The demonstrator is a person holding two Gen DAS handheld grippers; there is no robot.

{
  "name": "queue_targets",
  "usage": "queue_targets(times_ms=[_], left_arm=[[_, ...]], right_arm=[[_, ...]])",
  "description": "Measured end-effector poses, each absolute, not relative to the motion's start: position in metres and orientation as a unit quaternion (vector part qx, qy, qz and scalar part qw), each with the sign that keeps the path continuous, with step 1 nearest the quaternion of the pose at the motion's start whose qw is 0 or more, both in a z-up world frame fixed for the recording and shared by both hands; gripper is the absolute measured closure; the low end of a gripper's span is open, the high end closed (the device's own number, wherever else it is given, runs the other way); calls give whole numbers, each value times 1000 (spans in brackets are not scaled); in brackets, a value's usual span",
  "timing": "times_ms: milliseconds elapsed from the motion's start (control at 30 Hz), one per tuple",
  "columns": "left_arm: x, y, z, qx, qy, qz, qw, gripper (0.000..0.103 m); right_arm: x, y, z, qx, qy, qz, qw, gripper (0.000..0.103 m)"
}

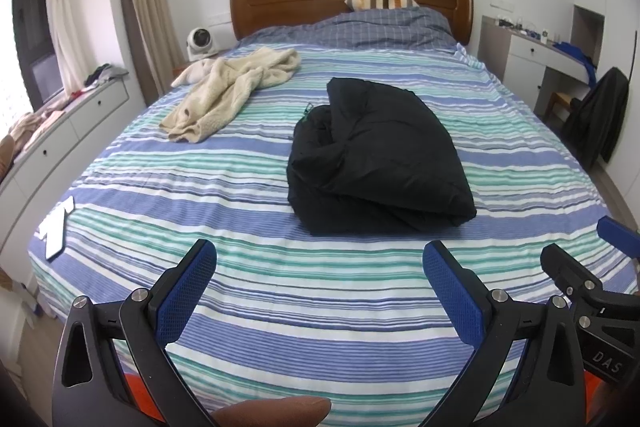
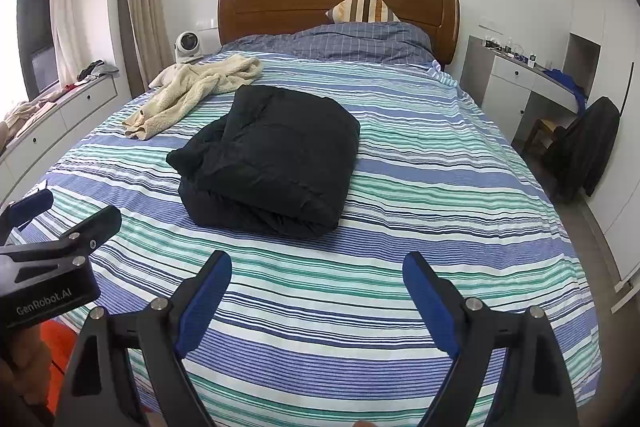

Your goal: Fold large clothes

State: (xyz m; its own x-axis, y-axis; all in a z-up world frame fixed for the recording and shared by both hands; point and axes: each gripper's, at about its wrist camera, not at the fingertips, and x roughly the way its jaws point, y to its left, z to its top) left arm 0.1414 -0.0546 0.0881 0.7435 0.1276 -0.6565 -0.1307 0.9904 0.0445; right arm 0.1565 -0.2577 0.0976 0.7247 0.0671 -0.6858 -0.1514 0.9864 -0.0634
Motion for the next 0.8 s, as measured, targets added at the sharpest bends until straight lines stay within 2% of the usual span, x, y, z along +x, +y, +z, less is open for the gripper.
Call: queue_targets(times_ms=[800], left_arm=[[143, -61, 93, 3, 347, 67, 936, 0]], right_arm=[[157, -258, 104, -54, 364, 63, 928, 14]])
